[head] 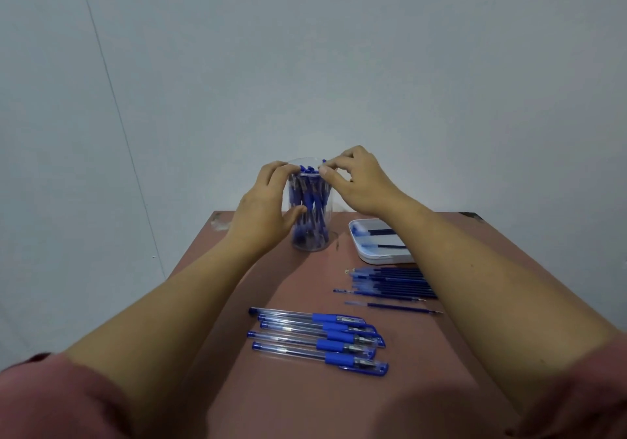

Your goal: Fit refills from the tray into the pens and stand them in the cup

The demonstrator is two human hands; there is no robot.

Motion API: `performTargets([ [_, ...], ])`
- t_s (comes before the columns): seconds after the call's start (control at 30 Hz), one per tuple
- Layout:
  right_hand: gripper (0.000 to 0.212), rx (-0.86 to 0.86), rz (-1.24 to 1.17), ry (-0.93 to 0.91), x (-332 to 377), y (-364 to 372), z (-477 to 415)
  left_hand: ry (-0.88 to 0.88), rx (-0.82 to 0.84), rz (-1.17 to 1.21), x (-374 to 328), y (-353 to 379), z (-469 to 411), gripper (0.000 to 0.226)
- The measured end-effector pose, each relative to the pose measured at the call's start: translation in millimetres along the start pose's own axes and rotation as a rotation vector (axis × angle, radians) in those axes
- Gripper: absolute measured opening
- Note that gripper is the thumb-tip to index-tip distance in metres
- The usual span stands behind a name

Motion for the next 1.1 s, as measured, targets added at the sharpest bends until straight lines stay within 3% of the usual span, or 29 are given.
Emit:
performTargets([
  [0.27,0.036,0.028,0.035,-0.105,0,-14,53,-0.011,0.119,-0.05,-22,-13,33,0.072],
  [0.43,0.019,0.203,0.048,-0.167,-6,-13,111,-0.153,0.594,0.058,-52,-21,86,0.094],
  [0.57,0.015,0.328,0.072,-0.201,-4,-7,131,-0.192,0.877,-0.083,-68,-18,112,0.115],
  [0.83,0.016,0.428,0.088,-0.174,-2,-2,145,-0.208,0.808,-0.157,-69,-6,125,0.111],
  [1.1,0.024,0.424,0.219,-0.209,-2,1,147,-0.211,0.752,-0.124,-69,-7,128,0.109],
])
Point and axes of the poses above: each hand's wrist, its own z-axis away from the middle knuckle, its own y-axis out of the palm, x = y × z, the point moved 1 cm from there along -z, towards the middle knuckle, and after that the axes turned 14 degrees about z, right-handed, at the moved point
